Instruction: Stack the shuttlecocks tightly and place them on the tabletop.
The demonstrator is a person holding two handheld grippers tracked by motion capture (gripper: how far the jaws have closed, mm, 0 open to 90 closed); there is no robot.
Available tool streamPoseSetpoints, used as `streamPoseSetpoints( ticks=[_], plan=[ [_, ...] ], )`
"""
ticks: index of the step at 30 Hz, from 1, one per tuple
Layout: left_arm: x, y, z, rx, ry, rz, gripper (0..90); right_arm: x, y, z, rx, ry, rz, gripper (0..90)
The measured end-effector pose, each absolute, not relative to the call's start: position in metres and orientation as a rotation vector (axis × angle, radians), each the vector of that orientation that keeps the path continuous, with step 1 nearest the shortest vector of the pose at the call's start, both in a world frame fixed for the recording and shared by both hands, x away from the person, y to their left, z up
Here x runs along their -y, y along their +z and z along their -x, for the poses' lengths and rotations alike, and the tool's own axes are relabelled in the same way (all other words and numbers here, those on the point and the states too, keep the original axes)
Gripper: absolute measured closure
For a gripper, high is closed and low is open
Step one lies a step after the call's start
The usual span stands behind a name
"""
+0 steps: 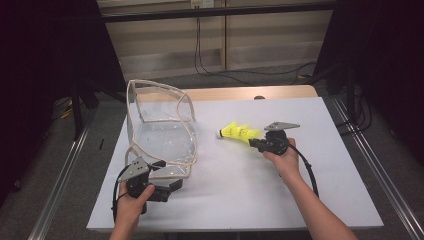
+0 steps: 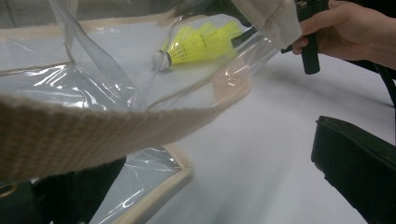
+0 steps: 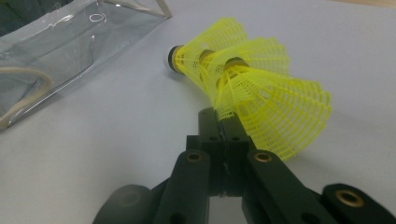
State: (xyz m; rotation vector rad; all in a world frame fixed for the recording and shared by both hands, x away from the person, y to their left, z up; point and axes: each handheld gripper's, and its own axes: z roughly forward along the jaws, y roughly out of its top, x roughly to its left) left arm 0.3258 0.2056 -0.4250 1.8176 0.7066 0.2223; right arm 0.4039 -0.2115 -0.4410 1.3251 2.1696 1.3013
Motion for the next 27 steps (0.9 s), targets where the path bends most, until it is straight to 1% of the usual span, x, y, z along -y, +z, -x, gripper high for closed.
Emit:
streamPoseSetpoints(
  ticks=[5,13,20,21,27],
  plan=[
    [-0.206,-0.425,-0.326,-0.704,0.218,-1.816,3.3,0.207,-0.439,-0.407,-2.177,1.306,-1.308,90.0],
    [-0.206,-0.425,-0.326,-0.707,0.215,-1.815,3.3,0.203,-0.445,-0.410,-2.196,1.301,-1.295,89.8],
    [-0.206,-0.426,-0.326,-0.706,0.215,-1.816,3.3,0.200,-0.447,-0.410,-2.199,1.307,-1.290,87.5],
    [-0.206,-0.426,-0.326,-0.706,0.216,-1.816,3.3,0.200,-0.447,-0.410,-2.199,1.309,-1.287,87.0],
    [-0.206,-0.425,-0.326,-0.706,0.217,-1.816,3.3,0.199,-0.446,-0.409,-2.176,1.310,-1.288,77.5]
  ],
)
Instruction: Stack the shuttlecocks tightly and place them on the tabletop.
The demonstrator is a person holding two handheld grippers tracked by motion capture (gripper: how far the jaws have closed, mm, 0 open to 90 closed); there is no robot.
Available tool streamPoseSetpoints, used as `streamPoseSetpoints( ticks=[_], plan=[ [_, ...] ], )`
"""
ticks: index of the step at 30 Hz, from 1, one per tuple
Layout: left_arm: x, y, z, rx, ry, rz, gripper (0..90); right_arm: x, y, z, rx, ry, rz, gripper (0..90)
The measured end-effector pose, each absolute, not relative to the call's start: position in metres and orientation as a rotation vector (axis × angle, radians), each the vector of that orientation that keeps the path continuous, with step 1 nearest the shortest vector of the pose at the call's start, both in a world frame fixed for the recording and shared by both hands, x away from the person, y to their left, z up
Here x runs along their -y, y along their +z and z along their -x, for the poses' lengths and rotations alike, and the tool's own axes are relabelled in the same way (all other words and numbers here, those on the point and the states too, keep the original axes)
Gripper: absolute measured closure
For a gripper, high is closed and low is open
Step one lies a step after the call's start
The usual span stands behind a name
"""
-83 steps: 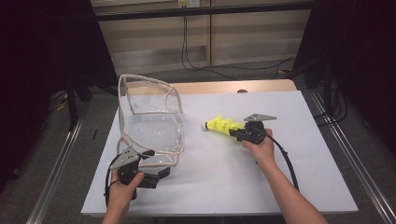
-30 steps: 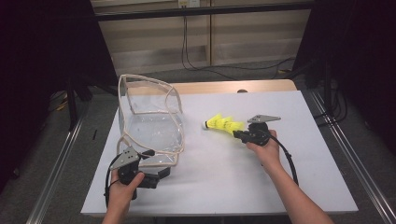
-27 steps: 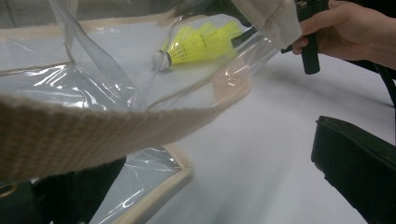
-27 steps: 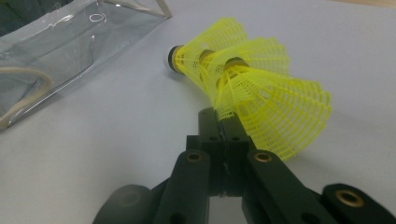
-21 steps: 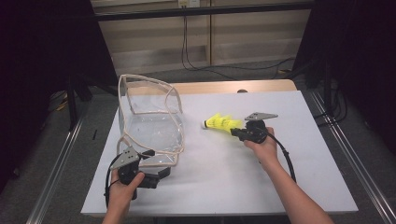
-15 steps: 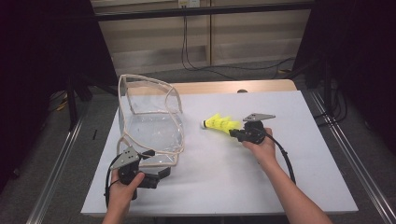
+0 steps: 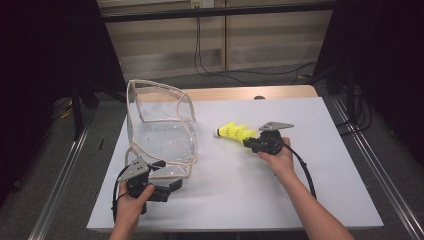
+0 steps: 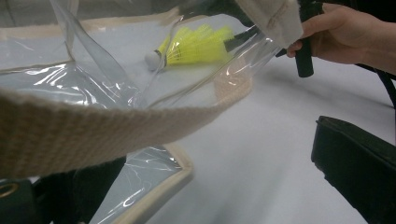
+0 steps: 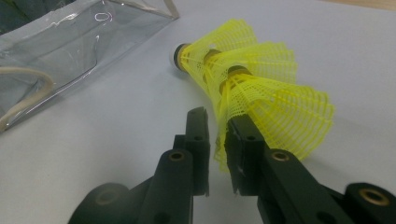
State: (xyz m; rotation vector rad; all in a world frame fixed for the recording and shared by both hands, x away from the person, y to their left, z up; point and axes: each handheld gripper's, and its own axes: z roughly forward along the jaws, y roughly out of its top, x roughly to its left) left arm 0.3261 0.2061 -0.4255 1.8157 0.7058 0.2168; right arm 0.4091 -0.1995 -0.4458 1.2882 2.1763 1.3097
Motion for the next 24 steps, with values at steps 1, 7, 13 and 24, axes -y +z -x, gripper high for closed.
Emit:
streamPoseSetpoints(
  ticks=[1,7,13,24],
  plan=[
    [-0.206,-0.425,-0.326,-0.705,0.216,-1.816,3.3,0.199,-0.446,-0.409,-2.173,1.309,-1.290,75.3],
    [-0.206,-0.426,-0.326,-0.706,0.216,-1.816,3.3,0.199,-0.446,-0.410,-2.159,1.297,-1.298,62.0],
    [-0.206,-0.426,-0.326,-0.706,0.215,-1.816,3.3,0.197,-0.447,-0.413,-2.147,1.289,-1.294,58.1],
    [-0.205,-0.426,-0.326,-0.703,0.214,-1.819,3.3,0.187,-0.448,-0.420,-2.160,1.283,-1.272,57.2]
  ],
)
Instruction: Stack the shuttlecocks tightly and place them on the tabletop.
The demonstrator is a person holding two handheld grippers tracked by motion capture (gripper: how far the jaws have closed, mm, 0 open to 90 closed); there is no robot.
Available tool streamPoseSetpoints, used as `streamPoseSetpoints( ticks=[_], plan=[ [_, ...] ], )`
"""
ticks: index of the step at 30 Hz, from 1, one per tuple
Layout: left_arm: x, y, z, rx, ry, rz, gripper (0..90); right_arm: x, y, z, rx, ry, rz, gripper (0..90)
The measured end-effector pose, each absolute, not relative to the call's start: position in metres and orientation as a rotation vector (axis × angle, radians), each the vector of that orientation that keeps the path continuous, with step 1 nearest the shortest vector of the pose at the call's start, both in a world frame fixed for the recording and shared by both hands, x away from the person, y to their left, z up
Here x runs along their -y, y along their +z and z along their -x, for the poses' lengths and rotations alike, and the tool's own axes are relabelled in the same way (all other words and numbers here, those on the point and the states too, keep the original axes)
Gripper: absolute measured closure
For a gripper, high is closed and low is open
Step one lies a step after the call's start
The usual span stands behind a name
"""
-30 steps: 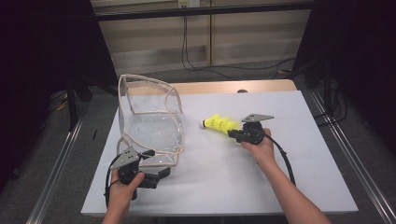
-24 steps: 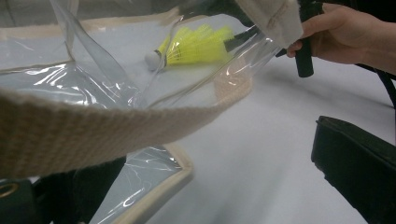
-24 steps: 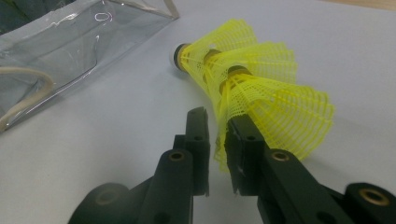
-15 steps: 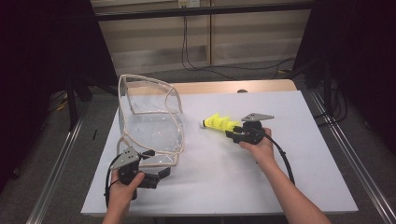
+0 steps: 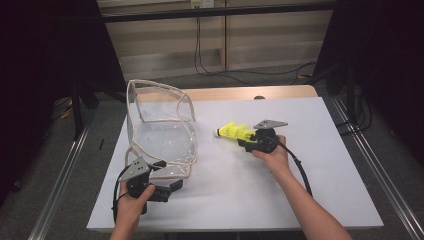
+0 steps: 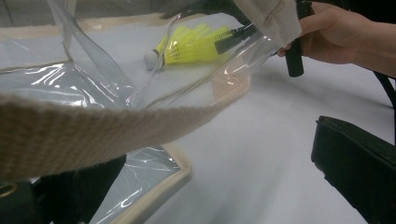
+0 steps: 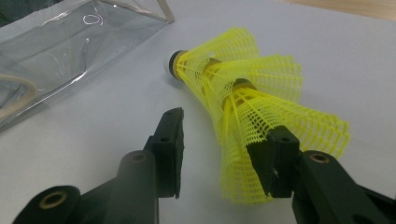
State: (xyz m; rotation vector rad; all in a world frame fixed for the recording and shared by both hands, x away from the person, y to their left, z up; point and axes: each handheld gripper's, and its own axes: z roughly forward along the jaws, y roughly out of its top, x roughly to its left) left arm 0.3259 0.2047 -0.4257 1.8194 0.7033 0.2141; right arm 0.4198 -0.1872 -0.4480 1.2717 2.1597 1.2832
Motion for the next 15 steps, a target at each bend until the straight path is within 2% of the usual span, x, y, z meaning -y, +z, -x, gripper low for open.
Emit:
streamPoseSetpoints(
  ticks=[2,15],
  plan=[
    [-0.205,-0.426,-0.326,-0.706,0.212,-1.813,3.3,0.185,-0.448,-0.422,-2.161,1.279,-1.268,54.8],
    [-0.204,-0.427,-0.326,-0.707,0.211,-1.824,3.3,0.173,-0.457,-0.433,-2.185,1.250,-1.264,56.7]
  ],
)
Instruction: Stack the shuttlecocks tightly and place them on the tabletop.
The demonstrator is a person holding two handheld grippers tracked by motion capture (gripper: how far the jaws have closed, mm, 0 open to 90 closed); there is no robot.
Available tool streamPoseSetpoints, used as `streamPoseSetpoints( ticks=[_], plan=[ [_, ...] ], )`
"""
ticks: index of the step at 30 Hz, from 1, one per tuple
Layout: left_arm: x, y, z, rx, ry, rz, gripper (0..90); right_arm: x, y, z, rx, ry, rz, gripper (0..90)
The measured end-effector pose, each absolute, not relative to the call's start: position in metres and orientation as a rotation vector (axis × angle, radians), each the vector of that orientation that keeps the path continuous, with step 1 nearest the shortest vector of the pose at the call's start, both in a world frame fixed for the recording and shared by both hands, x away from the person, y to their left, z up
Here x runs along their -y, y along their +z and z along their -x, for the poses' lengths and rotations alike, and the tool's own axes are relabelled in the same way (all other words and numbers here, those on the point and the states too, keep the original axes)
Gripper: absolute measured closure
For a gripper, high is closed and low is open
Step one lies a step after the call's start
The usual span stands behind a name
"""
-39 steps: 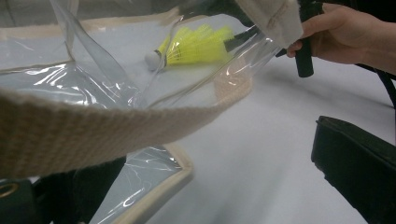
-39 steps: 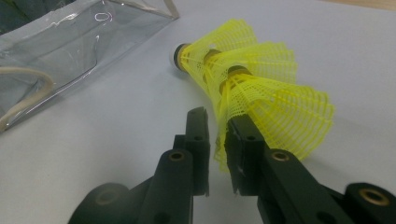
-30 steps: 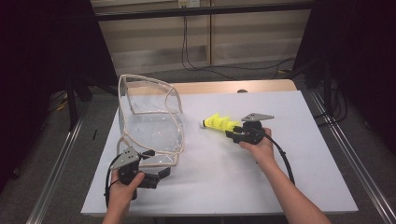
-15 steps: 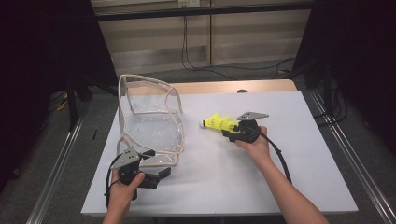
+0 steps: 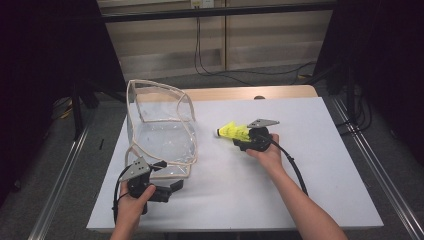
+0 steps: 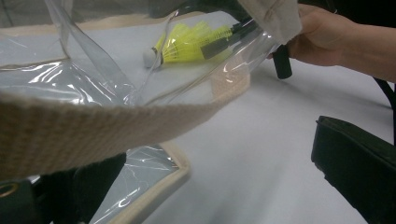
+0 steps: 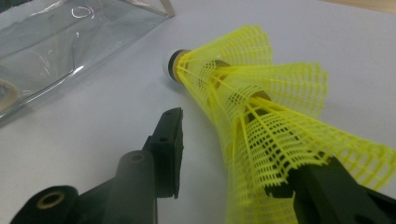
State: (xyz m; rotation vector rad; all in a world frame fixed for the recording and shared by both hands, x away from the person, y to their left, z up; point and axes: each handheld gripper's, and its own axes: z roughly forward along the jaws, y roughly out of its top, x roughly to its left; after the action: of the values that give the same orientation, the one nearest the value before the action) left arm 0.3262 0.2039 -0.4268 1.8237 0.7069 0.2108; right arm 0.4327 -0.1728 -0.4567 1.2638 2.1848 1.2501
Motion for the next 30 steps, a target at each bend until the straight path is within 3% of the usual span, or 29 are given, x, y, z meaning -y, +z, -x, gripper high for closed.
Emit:
streamPoseSetpoints(
  ticks=[5,17,30],
  plan=[
    [-0.204,-0.427,-0.327,-0.703,0.206,-1.825,3.3,0.169,-0.457,-0.437,-2.179,1.240,-1.263,60.1],
    [-0.204,-0.427,-0.326,-0.707,0.206,-1.819,3.3,0.167,-0.457,-0.440,-2.162,1.236,-1.304,81.7],
    [-0.204,-0.427,-0.326,-0.707,0.214,-1.818,3.3,0.177,-0.451,-0.431,-2.193,1.283,-1.307,83.3]
  ],
)
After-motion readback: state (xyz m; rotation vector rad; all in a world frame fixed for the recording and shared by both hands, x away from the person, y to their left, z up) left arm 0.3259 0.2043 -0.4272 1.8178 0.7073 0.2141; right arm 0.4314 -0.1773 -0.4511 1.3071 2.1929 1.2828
